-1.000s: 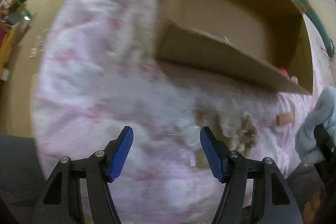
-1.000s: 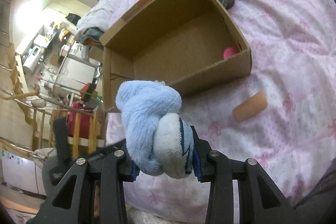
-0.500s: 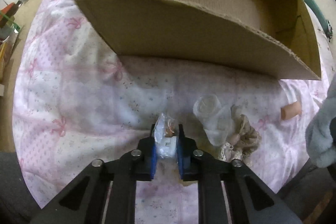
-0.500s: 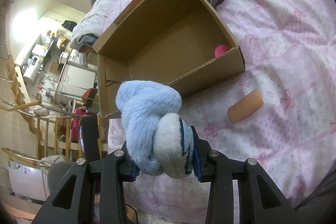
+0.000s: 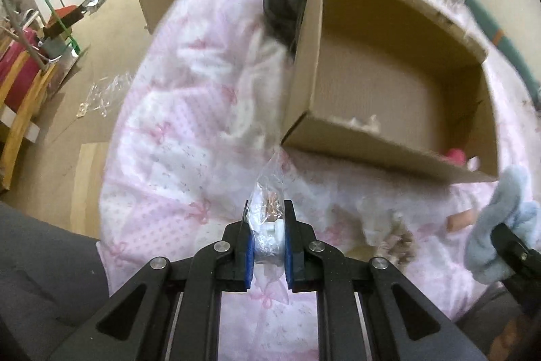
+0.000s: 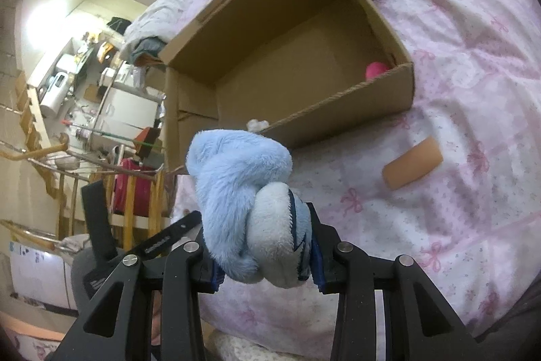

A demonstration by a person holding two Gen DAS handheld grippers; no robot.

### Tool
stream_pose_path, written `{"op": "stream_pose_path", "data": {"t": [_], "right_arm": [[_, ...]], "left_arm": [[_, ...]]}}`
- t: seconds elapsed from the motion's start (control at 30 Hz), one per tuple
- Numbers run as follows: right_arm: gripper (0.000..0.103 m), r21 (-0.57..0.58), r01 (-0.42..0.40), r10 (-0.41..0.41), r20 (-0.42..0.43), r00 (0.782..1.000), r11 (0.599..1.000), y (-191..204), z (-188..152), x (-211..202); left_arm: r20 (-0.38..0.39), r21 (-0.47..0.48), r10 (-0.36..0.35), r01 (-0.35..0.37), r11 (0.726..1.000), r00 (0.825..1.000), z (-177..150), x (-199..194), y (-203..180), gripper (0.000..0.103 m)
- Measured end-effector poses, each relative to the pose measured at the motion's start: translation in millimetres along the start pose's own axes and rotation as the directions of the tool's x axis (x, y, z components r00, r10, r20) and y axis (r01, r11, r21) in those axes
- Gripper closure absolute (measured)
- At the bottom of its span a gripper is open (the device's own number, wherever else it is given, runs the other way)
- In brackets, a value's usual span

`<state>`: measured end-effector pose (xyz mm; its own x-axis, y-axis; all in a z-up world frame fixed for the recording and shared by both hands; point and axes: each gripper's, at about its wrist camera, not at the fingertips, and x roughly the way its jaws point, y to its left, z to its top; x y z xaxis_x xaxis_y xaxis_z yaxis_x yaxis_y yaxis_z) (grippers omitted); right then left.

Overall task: Organize soft objects
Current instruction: 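Grasp the clear plastic bag with the left gripper while the right holds the sock, then lower the sock and bag into the box and open both grippers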

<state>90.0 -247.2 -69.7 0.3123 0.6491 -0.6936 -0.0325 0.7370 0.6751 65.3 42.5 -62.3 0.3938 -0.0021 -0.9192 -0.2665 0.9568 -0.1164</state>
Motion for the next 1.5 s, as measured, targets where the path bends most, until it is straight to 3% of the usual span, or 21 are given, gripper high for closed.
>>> {"op": "stream_pose_path", "data": {"t": [0.17, 0.4, 0.6, 0.77, 0.97, 1.1, 1.5], "right_arm": [[0.062, 0.012, -0.157, 0.156, 0.028, 0.987, 0.988, 8.4, 5.5, -18.5], [0.062, -0.045, -0.197, 0.2, 0.083, 0.976, 0.979, 28.9, 34.8, -37.0], [0.062, -0.094, -0.138, 0.15, 0.125, 0.981, 0.986, 36.3, 69.8, -33.1], [0.062, -0.141, -0.033, 0.051, 0.128, 0.99, 0.989, 33.4, 87.3, -10.4], [0.062, -0.115, 0.023, -0.013, 0.084, 0.996, 0.993, 11.4, 89.5, 16.3], [0.061, -0.126, 0.06, -0.052, 0.063, 0.997, 0.99, 5.9, 88.1, 26.9], [0.059, -0.166, 0.108, -0.097, 0.074, 0.993, 0.98, 18.0, 85.5, 37.6]], "left_arm": [[0.027, 0.031, -0.064, 0.063, 0.998, 0.998, 15.7, -37.3, -1.2, 0.091], [0.091, 0.074, -0.175, 0.168, 0.983, 0.98, 70.6, -63.9, -35.0, 0.091], [0.108, 0.132, -0.165, 0.15, 0.98, 0.98, 108.2, -55.0, -58.6, 0.091], [0.089, 0.168, -0.134, 0.118, 0.979, 0.987, 120.3, -27.5, -76.6, 0.091], [0.08, 0.22, -0.088, 0.069, 0.973, 0.993, 109.1, 6.5, -87.4, 0.091], [0.028, 0.19, -0.085, 0.079, 0.979, 0.996, 102.6, 29.1, -82.5, 0.091], [0.049, 0.23, -0.083, 0.07, 0.971, 0.995, 99.6, 35.9, -92.3, 0.091]]}}
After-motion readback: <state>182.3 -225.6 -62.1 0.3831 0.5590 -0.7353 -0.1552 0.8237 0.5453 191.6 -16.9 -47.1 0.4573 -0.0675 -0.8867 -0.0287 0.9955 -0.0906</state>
